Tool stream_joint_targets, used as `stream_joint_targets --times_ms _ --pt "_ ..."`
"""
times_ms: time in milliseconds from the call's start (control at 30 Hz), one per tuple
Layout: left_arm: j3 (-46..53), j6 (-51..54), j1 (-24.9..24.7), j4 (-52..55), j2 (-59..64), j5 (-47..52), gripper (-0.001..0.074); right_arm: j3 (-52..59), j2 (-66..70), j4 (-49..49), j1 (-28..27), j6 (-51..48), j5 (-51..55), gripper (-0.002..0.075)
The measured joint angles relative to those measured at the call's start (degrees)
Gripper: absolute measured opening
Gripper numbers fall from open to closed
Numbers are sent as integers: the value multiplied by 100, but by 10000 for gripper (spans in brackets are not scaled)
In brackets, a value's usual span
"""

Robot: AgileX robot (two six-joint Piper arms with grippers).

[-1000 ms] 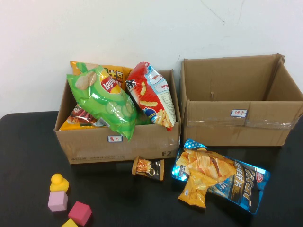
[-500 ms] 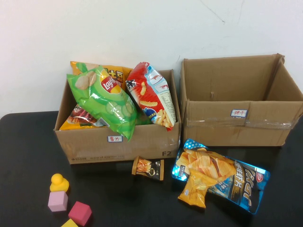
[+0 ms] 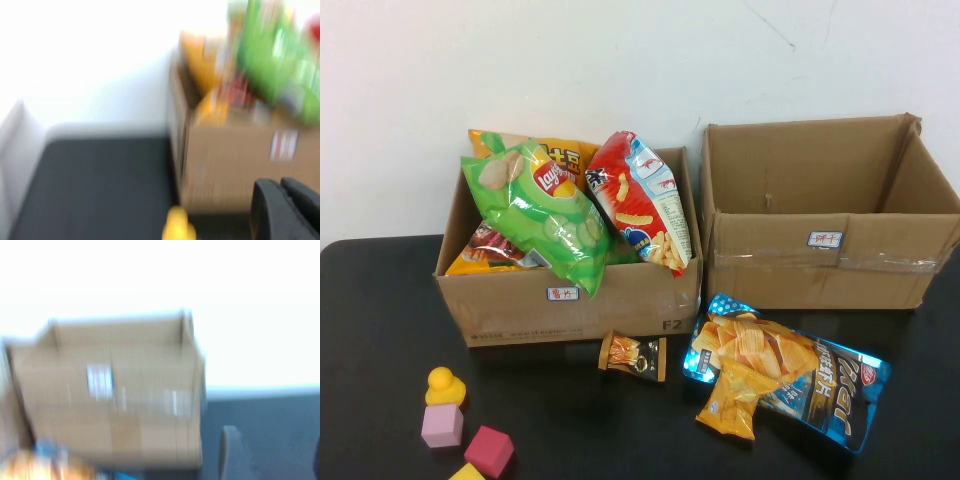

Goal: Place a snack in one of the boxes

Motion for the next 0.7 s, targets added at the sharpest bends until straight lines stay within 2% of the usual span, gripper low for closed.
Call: stream_joint_targets --times_ms 233,433,600,700 --pt "0 0 0 -41 0 -2661 -1 0 0 0 0 0 -2628 325" --pt "0 -160 0 -41 0 -4402 -1 0 0 0 0 471 -3872 325" --pt "0 -256 0 -53 -9 -4584 -1 0 -9 4 0 683 -4218 325" --pt "-123 -292 0 -63 -12 -3943 -1 -157 -22 4 0 693 -3747 325"
